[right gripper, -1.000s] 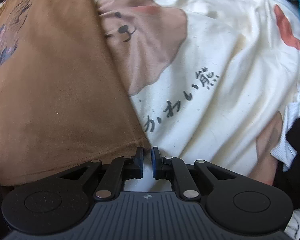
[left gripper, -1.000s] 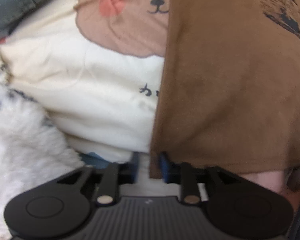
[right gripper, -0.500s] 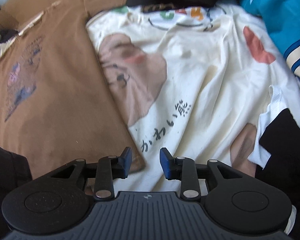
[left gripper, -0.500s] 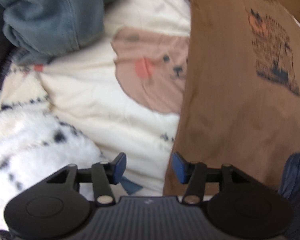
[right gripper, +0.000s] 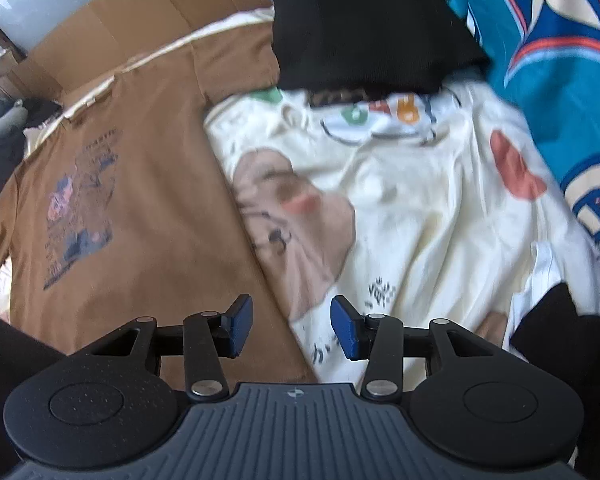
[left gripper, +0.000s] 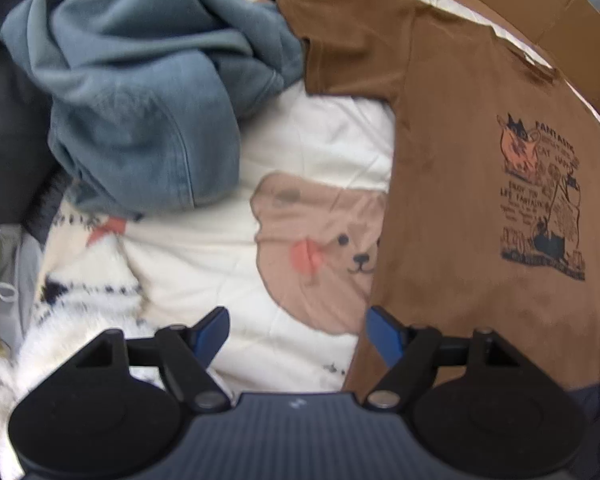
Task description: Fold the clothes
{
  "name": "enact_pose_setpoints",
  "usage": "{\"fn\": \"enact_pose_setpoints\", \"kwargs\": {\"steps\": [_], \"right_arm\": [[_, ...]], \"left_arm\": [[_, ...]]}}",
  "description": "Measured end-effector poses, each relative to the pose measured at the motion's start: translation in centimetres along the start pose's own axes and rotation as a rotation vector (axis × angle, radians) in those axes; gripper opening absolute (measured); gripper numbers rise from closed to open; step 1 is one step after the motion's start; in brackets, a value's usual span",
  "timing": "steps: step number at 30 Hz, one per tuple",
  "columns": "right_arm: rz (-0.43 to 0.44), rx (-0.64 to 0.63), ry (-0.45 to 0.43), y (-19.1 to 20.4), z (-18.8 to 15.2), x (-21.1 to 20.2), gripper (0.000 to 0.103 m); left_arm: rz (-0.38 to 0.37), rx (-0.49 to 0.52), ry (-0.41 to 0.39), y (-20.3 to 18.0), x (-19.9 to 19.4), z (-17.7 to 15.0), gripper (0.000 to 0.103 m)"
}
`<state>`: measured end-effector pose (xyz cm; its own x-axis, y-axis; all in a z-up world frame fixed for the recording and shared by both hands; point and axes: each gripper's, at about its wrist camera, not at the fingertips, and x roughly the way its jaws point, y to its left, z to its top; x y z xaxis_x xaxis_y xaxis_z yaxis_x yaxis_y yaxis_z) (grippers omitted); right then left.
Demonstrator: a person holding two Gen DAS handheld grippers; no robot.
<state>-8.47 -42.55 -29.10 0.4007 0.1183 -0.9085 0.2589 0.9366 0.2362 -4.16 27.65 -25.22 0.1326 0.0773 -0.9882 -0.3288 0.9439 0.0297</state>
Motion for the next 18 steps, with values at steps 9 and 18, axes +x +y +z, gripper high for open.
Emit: {"fn": "enact_pose_setpoints", "kwargs": {"steps": [9, 18], "right_arm": [[0.030, -0.009, -0.025, 0.9, 2.2, -1.0, 0.063], [0.013, -0.054, -0.047, 2.5, 4.2, -0.7, 0.084]], "left_arm": [[-0.003, 0.048, -0.066, -1.5, -1.6, 3.2, 0.083], [-0.018, 0.046, -0.123, -2.0, -3.1, 6.8, 0.083]]}}
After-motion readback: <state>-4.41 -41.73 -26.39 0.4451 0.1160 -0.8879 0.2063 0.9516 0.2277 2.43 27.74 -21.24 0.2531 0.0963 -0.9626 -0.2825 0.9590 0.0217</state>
